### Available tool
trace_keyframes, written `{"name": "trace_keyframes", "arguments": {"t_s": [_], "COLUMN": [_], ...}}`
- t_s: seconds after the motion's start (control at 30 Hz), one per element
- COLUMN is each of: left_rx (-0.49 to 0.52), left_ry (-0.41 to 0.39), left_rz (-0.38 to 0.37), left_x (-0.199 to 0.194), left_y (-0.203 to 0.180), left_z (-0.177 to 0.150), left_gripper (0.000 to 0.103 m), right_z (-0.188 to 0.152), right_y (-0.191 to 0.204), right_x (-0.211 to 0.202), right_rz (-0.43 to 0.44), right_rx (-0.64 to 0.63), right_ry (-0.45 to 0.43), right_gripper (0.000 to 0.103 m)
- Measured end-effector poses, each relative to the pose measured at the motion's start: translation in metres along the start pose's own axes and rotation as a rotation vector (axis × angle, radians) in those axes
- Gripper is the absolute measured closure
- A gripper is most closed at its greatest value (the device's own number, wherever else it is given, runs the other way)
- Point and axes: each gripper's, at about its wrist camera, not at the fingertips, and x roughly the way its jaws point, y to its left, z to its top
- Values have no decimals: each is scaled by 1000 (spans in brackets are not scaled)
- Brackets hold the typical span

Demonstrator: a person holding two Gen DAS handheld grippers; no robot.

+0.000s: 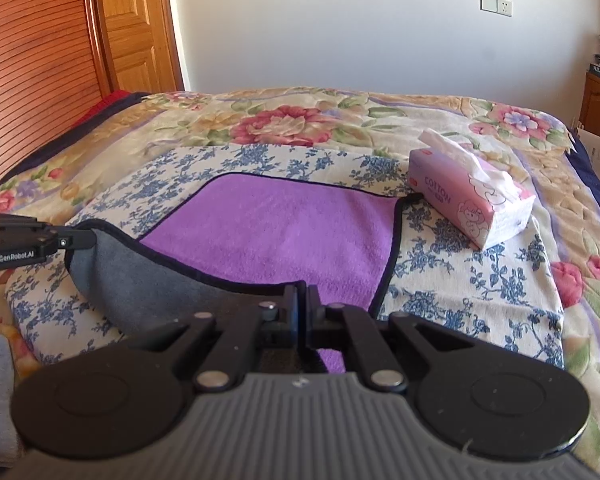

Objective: Fold towel

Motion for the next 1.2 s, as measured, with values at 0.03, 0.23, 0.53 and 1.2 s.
{"name": "trace_keyframes", "arguments": {"t_s": [0.03,0.23,0.53,1.2], "left_rx": [0,5,13,41], "left_ry": [0,4,5,-29], "left_rz": [0,2,-2,-11], "left_x": [1,8,20,30], "left_y": [0,0,0,1], "left_z": [1,5,11,38], "left_gripper": [97,97,97,97], "right_z": [1,3,7,27], "right_y": [-1,-4,-9,-14], "right_x": [0,5,13,24], "right_rz": [0,-4,-1,-18], "right_rx": [-1,-7,-18,-67], "right_ry": [-3,-12,-18,-79], "right_gripper": [99,99,99,99]}}
